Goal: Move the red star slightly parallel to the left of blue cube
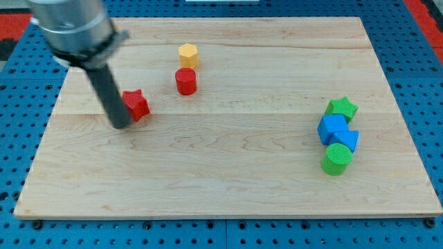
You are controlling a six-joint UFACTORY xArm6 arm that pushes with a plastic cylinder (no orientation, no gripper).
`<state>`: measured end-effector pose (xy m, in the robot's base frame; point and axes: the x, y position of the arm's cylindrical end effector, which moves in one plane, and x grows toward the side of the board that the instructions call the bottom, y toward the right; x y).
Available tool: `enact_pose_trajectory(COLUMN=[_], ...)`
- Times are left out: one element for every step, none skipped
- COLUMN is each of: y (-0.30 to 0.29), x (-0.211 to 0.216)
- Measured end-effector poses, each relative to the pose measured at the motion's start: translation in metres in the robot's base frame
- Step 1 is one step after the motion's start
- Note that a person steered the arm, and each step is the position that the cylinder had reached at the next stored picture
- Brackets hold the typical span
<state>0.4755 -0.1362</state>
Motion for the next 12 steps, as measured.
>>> enact_pose_trajectory(y=[-0.039,-0.094,-0.087,-0.017,0.013,0.016,0.015,0.014,0.014,0.014,-0.017,-0.049], x=[0.006,-0.003,-0.067,-0.068,-0.060,-0.032,-0.026,-0.026,-0.026,-0.026,-0.026,-0.023])
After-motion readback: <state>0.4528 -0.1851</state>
